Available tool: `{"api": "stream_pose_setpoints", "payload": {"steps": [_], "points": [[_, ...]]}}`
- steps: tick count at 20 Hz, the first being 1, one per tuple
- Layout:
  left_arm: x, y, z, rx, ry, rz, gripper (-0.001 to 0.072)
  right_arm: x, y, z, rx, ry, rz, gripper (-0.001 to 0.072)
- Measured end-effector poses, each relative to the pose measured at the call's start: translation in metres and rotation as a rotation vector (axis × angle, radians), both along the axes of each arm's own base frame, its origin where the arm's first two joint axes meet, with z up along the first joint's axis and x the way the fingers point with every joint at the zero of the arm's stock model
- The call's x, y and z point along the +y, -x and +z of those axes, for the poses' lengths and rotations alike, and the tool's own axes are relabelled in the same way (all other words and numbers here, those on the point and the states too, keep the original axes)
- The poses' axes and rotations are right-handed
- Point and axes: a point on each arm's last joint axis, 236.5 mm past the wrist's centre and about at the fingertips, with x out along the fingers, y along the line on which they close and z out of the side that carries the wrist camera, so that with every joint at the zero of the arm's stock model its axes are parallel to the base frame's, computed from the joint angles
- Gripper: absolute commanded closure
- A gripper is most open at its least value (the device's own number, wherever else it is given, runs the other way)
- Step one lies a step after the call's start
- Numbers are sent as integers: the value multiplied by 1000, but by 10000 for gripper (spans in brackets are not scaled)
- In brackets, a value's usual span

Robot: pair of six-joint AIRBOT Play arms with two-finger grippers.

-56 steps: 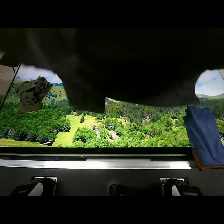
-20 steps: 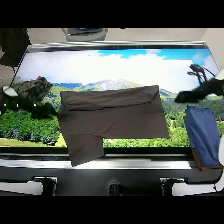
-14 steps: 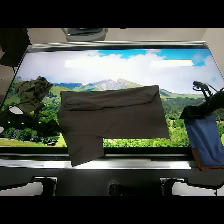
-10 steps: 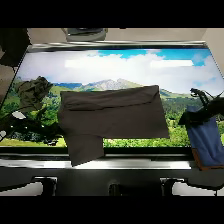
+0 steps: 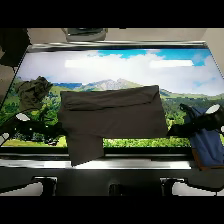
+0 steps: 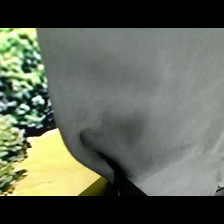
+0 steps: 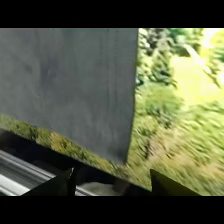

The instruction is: Fold the shirts.

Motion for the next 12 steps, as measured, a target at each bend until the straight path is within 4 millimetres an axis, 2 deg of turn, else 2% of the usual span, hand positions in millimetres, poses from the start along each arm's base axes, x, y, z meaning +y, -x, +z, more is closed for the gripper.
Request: {"api": "stream_pose_setpoints", "payload": {"steps": [3,4,6,8,10,11,12], "points": [[1,-2,0,-10,-8,1,672,13,-4,-8,-25,-46,-57,218],[1,-3,0,-15,-11,2,672,16,-6,-10,-31,-55,-72,306],[2,-3,0,-20,-13,-5,672,19,-8,-18,-32,-49,-86,661],[4,-5,1,-31,-20,-12,675,22,-7,-21,-26,-46,-88,666],[15,-17,7,-73,-54,-23,677,18,-13,-17,-53,-22,-79,667],[21,-28,19,-108,-65,-29,677,10,-25,-10,-111,14,-69,667],[23,-43,39,-166,-64,-30,678,4,-38,8,-173,36,-55,667]]}}
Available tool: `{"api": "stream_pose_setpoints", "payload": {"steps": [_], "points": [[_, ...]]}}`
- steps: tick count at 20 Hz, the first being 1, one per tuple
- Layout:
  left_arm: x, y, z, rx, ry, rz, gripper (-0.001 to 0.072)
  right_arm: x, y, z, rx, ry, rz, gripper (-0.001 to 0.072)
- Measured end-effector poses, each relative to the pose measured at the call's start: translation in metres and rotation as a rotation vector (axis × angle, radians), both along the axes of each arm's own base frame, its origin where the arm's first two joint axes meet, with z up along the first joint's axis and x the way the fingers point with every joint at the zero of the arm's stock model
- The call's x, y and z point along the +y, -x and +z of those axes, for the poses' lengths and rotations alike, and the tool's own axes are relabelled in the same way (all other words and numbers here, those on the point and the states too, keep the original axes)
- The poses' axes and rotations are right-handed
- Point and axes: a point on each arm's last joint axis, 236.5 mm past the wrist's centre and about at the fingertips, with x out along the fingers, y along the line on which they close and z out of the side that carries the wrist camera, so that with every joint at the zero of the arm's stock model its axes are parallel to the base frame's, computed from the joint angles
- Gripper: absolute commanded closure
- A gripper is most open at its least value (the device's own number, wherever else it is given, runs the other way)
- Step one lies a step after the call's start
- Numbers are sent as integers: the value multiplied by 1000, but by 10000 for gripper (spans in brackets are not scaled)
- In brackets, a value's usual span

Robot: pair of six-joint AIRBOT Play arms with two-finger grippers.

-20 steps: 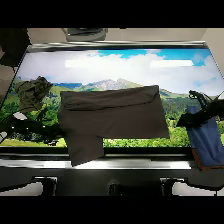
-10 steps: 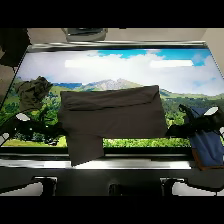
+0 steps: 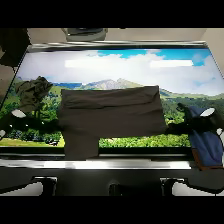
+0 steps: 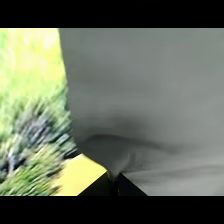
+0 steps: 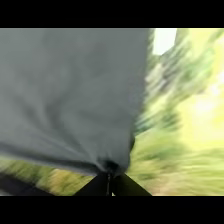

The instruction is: Fold the shirts.

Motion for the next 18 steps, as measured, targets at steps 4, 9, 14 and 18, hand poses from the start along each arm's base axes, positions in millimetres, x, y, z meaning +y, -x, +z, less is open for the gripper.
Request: {"api": "stream_pose_setpoints", "payload": {"steps": [4,9,14,18], "points": [[18,-79,172,-438,-86,13,676,-27,-76,162,-463,191,41,666],[10,-36,517,-1279,-274,89,675,-28,-37,512,-1363,649,-59,665],[-25,115,655,-1730,-362,142,675,18,118,656,-1794,909,-163,665],[-25,166,676,-1816,-398,219,676,24,178,671,-1836,1000,-240,665]]}}
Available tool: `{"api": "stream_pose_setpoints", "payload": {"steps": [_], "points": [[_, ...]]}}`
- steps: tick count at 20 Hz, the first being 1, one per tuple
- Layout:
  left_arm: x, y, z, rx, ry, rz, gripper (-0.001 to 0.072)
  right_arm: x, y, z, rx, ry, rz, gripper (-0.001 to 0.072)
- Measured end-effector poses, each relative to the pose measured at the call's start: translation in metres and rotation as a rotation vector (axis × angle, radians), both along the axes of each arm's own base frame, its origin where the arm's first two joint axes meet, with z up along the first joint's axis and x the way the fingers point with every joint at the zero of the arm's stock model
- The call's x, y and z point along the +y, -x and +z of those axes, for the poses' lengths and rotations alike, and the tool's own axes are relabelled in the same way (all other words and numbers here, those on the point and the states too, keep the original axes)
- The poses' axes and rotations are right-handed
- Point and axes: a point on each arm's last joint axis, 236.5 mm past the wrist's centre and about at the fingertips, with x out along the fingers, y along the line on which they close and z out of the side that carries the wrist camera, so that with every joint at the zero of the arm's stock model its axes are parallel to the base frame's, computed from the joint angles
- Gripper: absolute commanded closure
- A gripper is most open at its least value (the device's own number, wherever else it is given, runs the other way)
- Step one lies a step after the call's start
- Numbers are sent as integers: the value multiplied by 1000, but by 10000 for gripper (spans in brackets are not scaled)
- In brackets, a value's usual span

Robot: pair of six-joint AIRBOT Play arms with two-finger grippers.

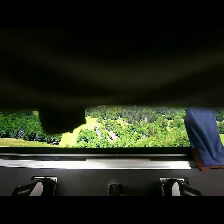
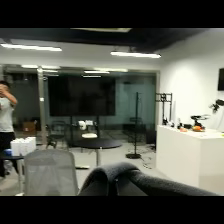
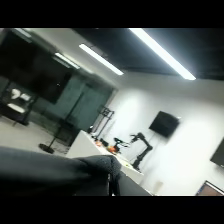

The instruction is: Fold the shirts.

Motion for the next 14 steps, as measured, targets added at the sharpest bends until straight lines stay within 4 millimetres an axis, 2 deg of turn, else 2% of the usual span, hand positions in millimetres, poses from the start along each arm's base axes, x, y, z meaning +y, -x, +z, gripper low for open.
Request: {"api": "stream_pose_setpoints", "payload": {"steps": [2,4,5,7,9,11,13,14], "points": [[0,7,-2,7,11,5,675,-2,5,-8,30,-10,-23,665],[2,0,-13,62,16,9,675,-6,1,-20,84,-28,-31,666],[3,-6,-20,94,18,9,675,-11,-9,-31,137,-43,-35,666],[7,-34,-46,220,30,-3,676,-23,-42,-67,302,-88,-30,667],[17,-79,-96,428,42,-19,677,-35,-92,-127,554,-165,15,668],[29,-131,-165,668,61,-42,676,-47,-144,-208,852,-264,76,668],[43,-182,-258,932,97,-72,677,-53,-184,-294,1137,-348,131,667],[47,-200,-304,1045,123,-87,676,-54,-203,-343,1282,-376,147,667]]}}
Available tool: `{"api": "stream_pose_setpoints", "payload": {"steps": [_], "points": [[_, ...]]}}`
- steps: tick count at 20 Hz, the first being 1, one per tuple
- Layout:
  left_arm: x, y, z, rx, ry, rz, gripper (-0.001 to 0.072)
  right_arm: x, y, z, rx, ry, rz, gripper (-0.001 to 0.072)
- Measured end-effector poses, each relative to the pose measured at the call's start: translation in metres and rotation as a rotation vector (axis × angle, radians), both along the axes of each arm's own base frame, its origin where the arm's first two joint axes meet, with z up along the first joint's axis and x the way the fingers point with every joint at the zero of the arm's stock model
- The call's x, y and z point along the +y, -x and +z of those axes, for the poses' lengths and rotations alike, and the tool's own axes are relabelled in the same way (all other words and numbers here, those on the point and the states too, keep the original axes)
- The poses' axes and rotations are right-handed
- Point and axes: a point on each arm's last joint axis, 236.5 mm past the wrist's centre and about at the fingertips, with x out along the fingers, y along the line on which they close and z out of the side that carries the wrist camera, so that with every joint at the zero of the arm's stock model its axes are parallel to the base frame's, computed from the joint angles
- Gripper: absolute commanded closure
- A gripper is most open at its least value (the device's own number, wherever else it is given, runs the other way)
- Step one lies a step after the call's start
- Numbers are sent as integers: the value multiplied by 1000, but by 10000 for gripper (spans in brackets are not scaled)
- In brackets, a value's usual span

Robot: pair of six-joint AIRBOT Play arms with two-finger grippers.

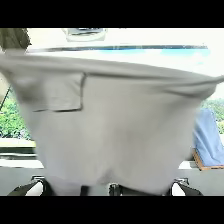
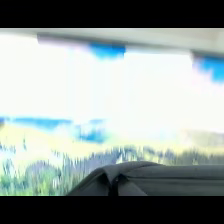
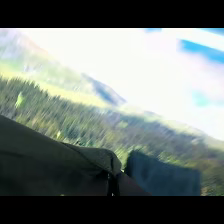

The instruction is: Fold the shirts.

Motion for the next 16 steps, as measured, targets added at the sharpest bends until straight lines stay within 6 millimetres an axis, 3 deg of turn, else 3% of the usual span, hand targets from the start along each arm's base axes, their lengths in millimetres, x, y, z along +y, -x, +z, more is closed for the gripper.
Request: {"api": "stream_pose_setpoints", "payload": {"steps": [1,3,5,7,9,12,14,16], "points": [[3,-18,-49,101,26,-3,676,1,-18,-41,105,-13,22,667],[9,-49,-133,239,58,8,676,8,-65,-106,193,-8,48,666],[11,-78,-197,311,81,27,675,15,-117,-150,167,0,31,666],[14,-112,-238,312,89,48,675,24,-164,-180,86,-18,0,666],[12,-144,-263,287,93,44,675,31,-202,-193,-13,-53,-32,666],[12,-178,-280,247,85,42,675,34,-228,-205,-86,-77,-63,665],[14,-189,-275,218,79,36,675,32,-228,-208,-82,-56,-58,665],[15,-183,-266,232,69,0,675,30,-217,-206,-45,-15,-33,665]]}}
